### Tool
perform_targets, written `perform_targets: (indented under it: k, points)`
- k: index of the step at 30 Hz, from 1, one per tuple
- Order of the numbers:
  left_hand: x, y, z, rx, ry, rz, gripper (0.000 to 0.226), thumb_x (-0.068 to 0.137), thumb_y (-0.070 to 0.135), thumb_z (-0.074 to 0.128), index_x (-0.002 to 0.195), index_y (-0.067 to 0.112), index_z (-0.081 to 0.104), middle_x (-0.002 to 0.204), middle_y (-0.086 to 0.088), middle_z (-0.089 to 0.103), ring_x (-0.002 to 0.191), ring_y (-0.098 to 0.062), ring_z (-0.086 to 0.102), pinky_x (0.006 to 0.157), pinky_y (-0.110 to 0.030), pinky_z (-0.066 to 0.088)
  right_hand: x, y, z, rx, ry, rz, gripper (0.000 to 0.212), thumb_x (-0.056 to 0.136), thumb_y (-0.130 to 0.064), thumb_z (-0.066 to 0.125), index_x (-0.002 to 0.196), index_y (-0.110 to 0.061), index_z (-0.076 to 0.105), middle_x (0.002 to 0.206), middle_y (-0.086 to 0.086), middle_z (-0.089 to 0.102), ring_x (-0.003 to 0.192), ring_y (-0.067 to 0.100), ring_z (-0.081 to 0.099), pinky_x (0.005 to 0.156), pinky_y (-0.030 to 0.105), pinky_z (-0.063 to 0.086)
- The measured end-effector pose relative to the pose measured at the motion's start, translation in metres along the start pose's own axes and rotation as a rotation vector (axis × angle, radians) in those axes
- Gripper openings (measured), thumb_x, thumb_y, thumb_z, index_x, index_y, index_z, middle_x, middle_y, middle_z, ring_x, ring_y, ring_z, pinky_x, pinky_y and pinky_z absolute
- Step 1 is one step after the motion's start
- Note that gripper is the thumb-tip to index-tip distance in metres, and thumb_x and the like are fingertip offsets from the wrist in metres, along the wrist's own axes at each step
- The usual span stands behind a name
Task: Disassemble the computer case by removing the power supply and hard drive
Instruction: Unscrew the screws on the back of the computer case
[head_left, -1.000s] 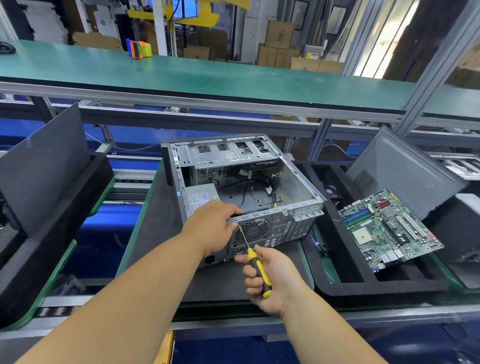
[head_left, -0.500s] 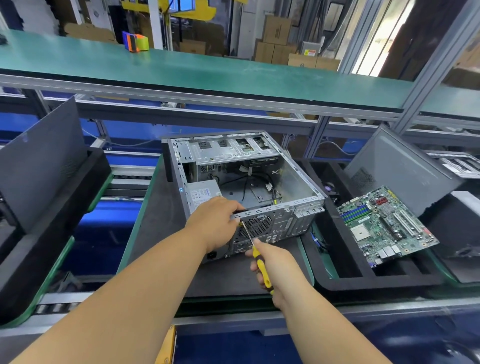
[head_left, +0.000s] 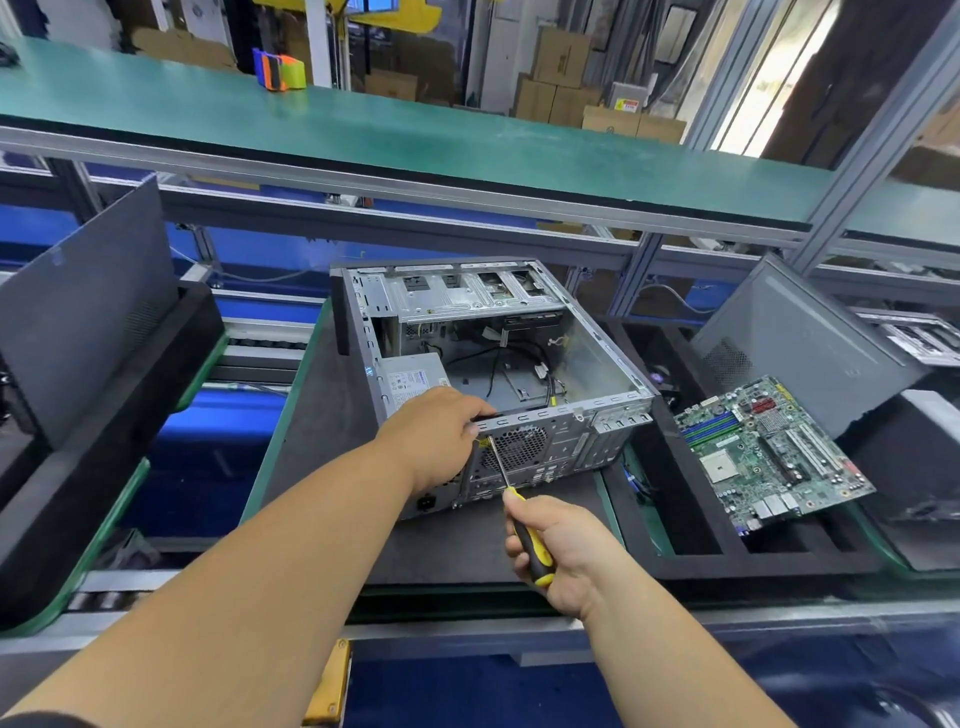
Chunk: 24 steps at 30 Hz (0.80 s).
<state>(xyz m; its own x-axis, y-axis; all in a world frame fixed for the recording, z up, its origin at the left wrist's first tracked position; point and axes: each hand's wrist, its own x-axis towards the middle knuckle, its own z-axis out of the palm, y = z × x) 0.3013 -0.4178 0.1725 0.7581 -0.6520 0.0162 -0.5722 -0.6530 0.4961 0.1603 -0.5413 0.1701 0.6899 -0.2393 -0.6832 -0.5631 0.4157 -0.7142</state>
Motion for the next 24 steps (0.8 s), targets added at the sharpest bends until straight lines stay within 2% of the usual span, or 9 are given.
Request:
perform_targets:
  k: [3,6,11,14,17,24]
  points:
    - [0.0003,-0.0001,-0.0001,0.003,0.000,0.003,0.038,0.103,0.019,0.040,0.136,0.031,0.053,0.123,0.002,0.055,0.123,-0.017,0.043,0.104,-0.039,0.038,0.0018,0.0018,0.0005,0.038,-0.008,-0.015,0.021,0.093,-0.024,0.069,0.086,-0.010,0.055,0.063,0.004,0.052,0.046,0.011,0.048,0.038,0.019,0.038]
    - [-0.0005,0.0001,-0.0003,-0.001,0.004,-0.005,0.038,0.103,0.020,0.040,0.137,0.032,0.052,0.126,0.003,0.055,0.124,-0.017,0.043,0.104,-0.038,0.038,-0.0003,0.0002,0.0000,0.113,-0.089,0.046,0.030,0.097,-0.032,0.060,0.087,-0.004,0.059,0.064,0.007,0.053,0.047,0.013,0.047,0.040,0.020,0.040]
    - [-0.0020,0.0018,-0.0008,-0.003,0.006,-0.011,0.038,0.103,0.020,0.040,0.137,0.032,0.052,0.126,0.002,0.053,0.124,-0.018,0.044,0.103,-0.037,0.039,-0.0022,0.0007,-0.0065,0.129,-0.133,0.074,0.034,0.101,-0.024,0.051,0.092,0.006,0.065,0.070,0.013,0.062,0.052,0.014,0.054,0.046,0.022,0.048]
    - [-0.0008,0.0021,-0.0011,-0.002,0.006,-0.011,0.037,0.103,0.020,0.040,0.136,0.032,0.053,0.127,0.002,0.053,0.124,-0.018,0.044,0.103,-0.037,0.039,-0.0024,0.0014,-0.0082,0.081,-0.086,0.030,0.029,0.098,-0.023,0.059,0.090,0.003,0.068,0.069,0.010,0.065,0.052,0.014,0.057,0.047,0.022,0.050]
    - [0.0007,0.0010,0.0000,-0.005,0.002,-0.014,0.037,0.103,0.021,0.041,0.136,0.032,0.053,0.127,0.002,0.052,0.124,-0.018,0.044,0.102,-0.037,0.039,-0.0032,0.0011,-0.0071,0.070,-0.059,0.007,0.022,0.094,-0.024,0.065,0.086,-0.003,0.065,0.065,0.006,0.063,0.046,0.013,0.052,0.042,0.021,0.044]
    - [0.0029,-0.0016,0.0023,-0.009,0.013,-0.019,0.036,0.103,0.023,0.042,0.135,0.036,0.053,0.126,0.003,0.052,0.121,-0.017,0.046,0.100,-0.035,0.039,-0.0021,0.0072,-0.0013,0.175,-0.086,0.009,0.017,0.096,-0.022,0.062,0.088,-0.008,0.057,0.063,0.007,0.060,0.042,0.012,0.043,0.039,0.020,0.036]
